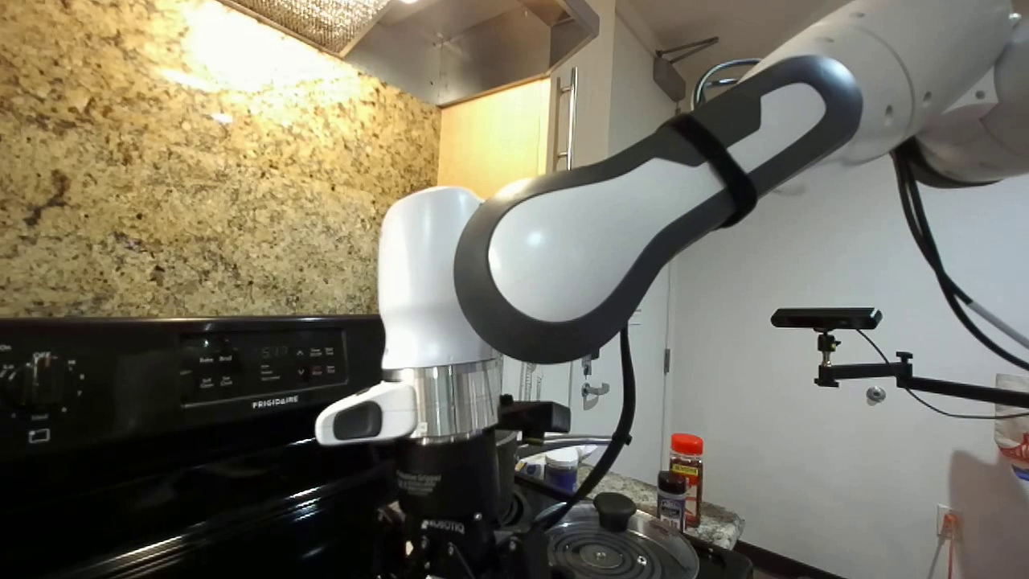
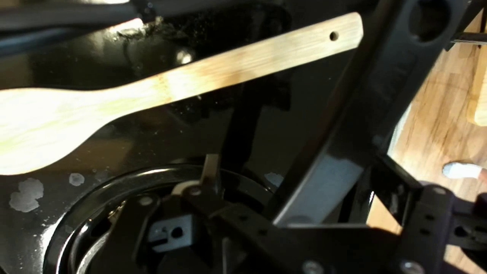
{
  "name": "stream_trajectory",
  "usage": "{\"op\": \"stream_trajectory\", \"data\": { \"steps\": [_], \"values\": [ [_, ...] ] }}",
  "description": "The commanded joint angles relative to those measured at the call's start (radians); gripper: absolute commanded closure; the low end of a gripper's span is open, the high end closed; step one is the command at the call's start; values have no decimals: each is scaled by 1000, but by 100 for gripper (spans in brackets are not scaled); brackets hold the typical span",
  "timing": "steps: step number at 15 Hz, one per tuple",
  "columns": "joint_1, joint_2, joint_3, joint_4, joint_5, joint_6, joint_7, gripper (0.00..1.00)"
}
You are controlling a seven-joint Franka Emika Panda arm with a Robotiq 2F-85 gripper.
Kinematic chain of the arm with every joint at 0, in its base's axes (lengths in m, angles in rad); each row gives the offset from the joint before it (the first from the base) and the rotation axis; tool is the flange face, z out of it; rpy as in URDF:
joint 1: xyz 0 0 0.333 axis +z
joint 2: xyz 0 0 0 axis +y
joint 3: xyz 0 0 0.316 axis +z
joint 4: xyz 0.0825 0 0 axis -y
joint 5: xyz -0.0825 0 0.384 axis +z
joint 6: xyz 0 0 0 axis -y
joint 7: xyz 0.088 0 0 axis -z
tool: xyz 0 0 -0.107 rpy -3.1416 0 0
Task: Remove the cooking stick from the pot and put on the stove
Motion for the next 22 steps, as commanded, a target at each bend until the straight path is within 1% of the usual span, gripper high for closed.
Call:
{"op": "stream_trajectory", "data": {
  "steps": [1, 7, 13, 17, 22],
  "values": [
    [-5, -19, -1, 17, 43, -11, 86, 0],
    [-12, -79, -13, 55, 76, -38, 265, 0],
    [-30, -189, -57, 49, 114, -38, 438, 0],
    [-50, -268, -100, 49, 116, -118, 527, 0],
    [-67, -366, -152, 22, 106, -211, 620, 0]
  ]
}}
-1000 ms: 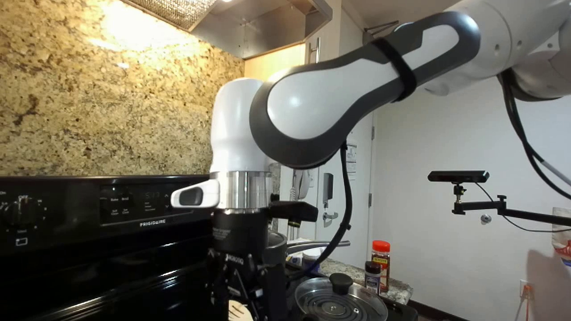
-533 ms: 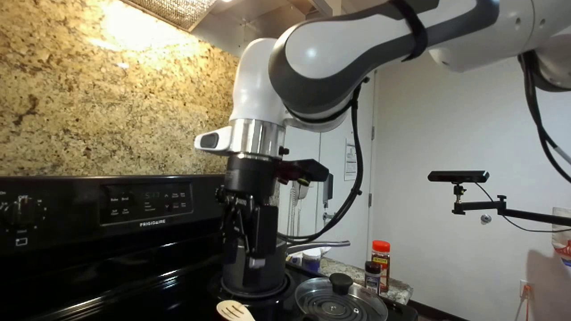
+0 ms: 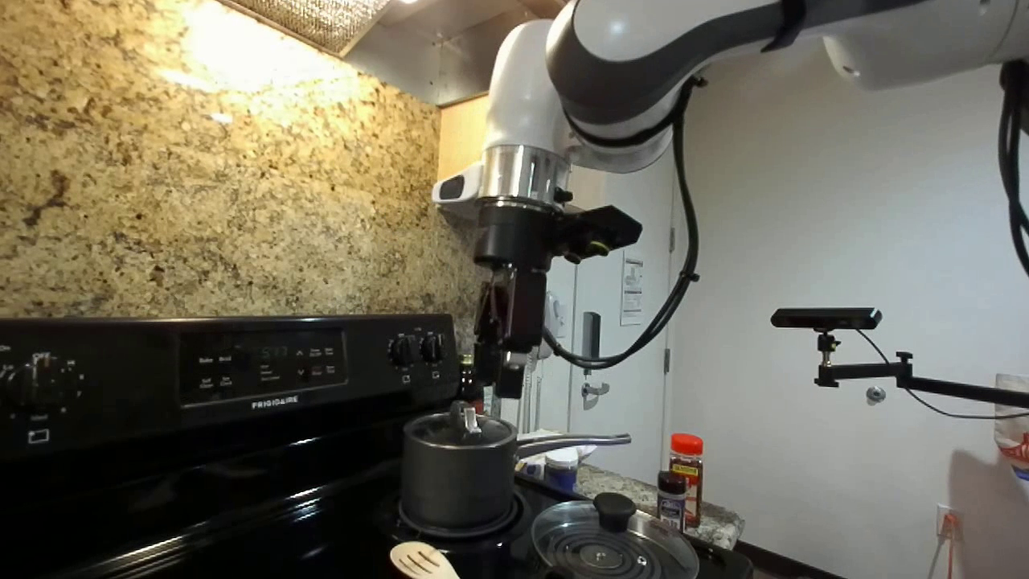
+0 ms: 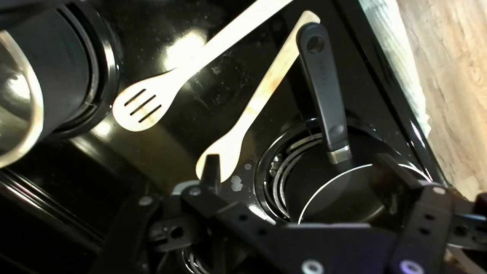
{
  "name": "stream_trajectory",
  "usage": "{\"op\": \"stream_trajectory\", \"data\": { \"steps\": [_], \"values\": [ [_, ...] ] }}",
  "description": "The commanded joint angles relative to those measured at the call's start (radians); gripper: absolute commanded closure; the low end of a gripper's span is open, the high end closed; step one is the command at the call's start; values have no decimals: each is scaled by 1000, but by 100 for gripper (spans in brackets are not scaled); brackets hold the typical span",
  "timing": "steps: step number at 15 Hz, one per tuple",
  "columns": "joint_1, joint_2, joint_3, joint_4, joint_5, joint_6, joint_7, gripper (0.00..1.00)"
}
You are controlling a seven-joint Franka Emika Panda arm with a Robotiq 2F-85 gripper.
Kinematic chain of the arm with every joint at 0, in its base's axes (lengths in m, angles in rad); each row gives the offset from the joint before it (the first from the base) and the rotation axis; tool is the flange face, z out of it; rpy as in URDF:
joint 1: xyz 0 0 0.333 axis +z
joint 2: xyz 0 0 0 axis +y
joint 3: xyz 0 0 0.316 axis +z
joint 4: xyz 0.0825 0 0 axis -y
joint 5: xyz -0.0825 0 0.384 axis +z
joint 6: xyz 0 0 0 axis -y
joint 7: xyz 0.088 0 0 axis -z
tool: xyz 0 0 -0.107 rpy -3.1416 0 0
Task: Remove the cooking stick from the pot and put on the stove
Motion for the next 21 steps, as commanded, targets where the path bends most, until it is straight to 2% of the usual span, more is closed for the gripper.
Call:
{"op": "stream_trajectory", "data": {
  "steps": [1, 5, 9, 14, 16, 17, 21],
  "values": [
    [-18, -84, -24, -49, 14, -65, 82, 0],
    [-27, -137, -53, -96, 10, -57, 164, 0],
    [-46, -176, -60, -144, -47, -8, 293, 0],
    [-72, -212, -65, -174, -93, -7, 419, 0],
    [-77, -215, -67, -174, -99, -33, 445, 0],
    [-67, -184, -72, -140, -79, -37, 401, 0],
    [-70, -191, -73, -152, -83, -37, 419, 0]
  ]
}}
